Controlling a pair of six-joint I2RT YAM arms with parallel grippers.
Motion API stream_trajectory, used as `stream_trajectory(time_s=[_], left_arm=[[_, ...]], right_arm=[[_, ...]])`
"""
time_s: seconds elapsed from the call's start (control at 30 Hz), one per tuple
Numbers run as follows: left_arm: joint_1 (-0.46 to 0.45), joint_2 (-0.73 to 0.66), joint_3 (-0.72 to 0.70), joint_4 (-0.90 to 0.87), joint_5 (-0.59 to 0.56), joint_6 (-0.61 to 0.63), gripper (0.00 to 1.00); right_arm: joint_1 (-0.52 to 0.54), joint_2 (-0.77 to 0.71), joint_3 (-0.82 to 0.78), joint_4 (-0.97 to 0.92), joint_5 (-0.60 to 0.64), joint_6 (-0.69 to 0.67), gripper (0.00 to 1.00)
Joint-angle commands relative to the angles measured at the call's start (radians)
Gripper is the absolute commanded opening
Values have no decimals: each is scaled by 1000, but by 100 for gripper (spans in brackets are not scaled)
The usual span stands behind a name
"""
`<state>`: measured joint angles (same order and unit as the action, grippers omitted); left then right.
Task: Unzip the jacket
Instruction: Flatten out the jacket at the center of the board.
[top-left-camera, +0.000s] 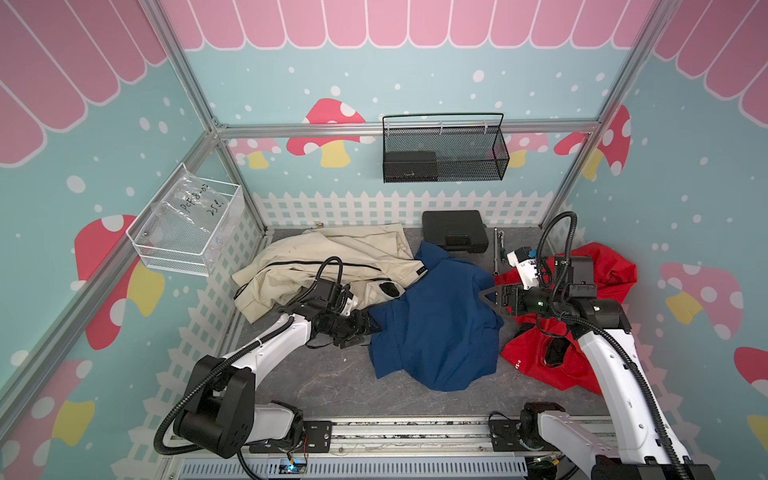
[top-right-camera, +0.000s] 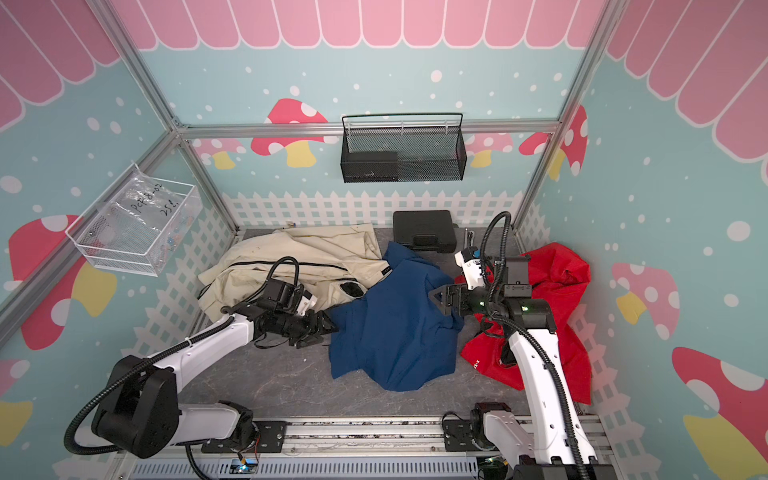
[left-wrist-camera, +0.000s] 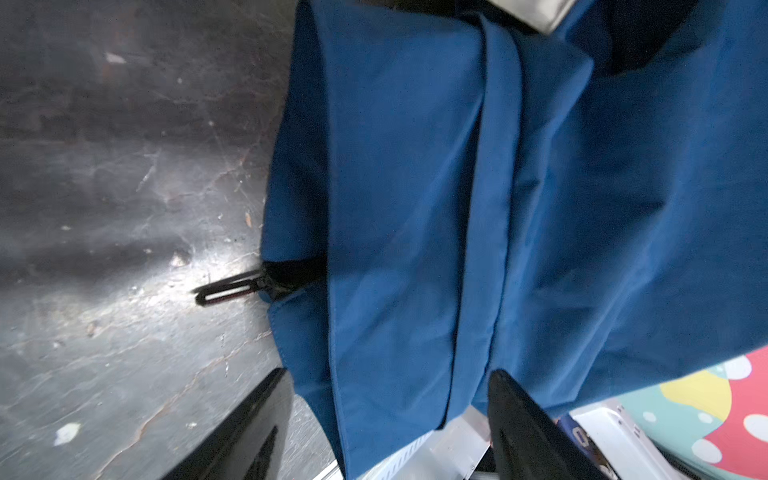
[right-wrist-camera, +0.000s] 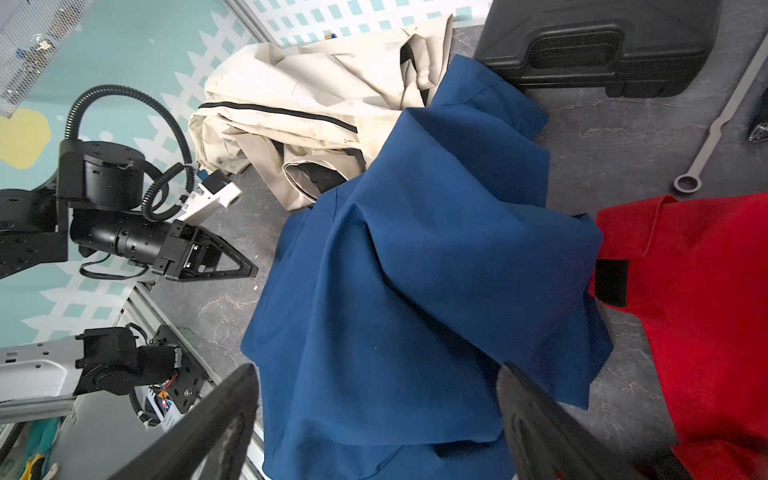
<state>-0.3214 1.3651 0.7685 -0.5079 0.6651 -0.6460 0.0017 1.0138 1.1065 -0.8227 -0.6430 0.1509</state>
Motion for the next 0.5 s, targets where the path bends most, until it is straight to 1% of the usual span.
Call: stream_trajectory(time_s=[0.0,0.1,0.17,0.3,0.47], left_arm=[[-7,23,-12,106,-19,-57,76],[-8,80,-21,184,30,-74,75],[-14,107,-24,221,46,-87,72],[-24,121,-32,294,49,-108,69],[-28,170,-38,336,74,-115,66]], right_arm=[[3,-1,-23,-2,-36,-32,92],[3,2,-41,15,-56,-32,90],[3,5,-52,26,-64,-26,89],[3,2,-69,57,-75,-5,87],[7,2,-101,118,-105,32,86]])
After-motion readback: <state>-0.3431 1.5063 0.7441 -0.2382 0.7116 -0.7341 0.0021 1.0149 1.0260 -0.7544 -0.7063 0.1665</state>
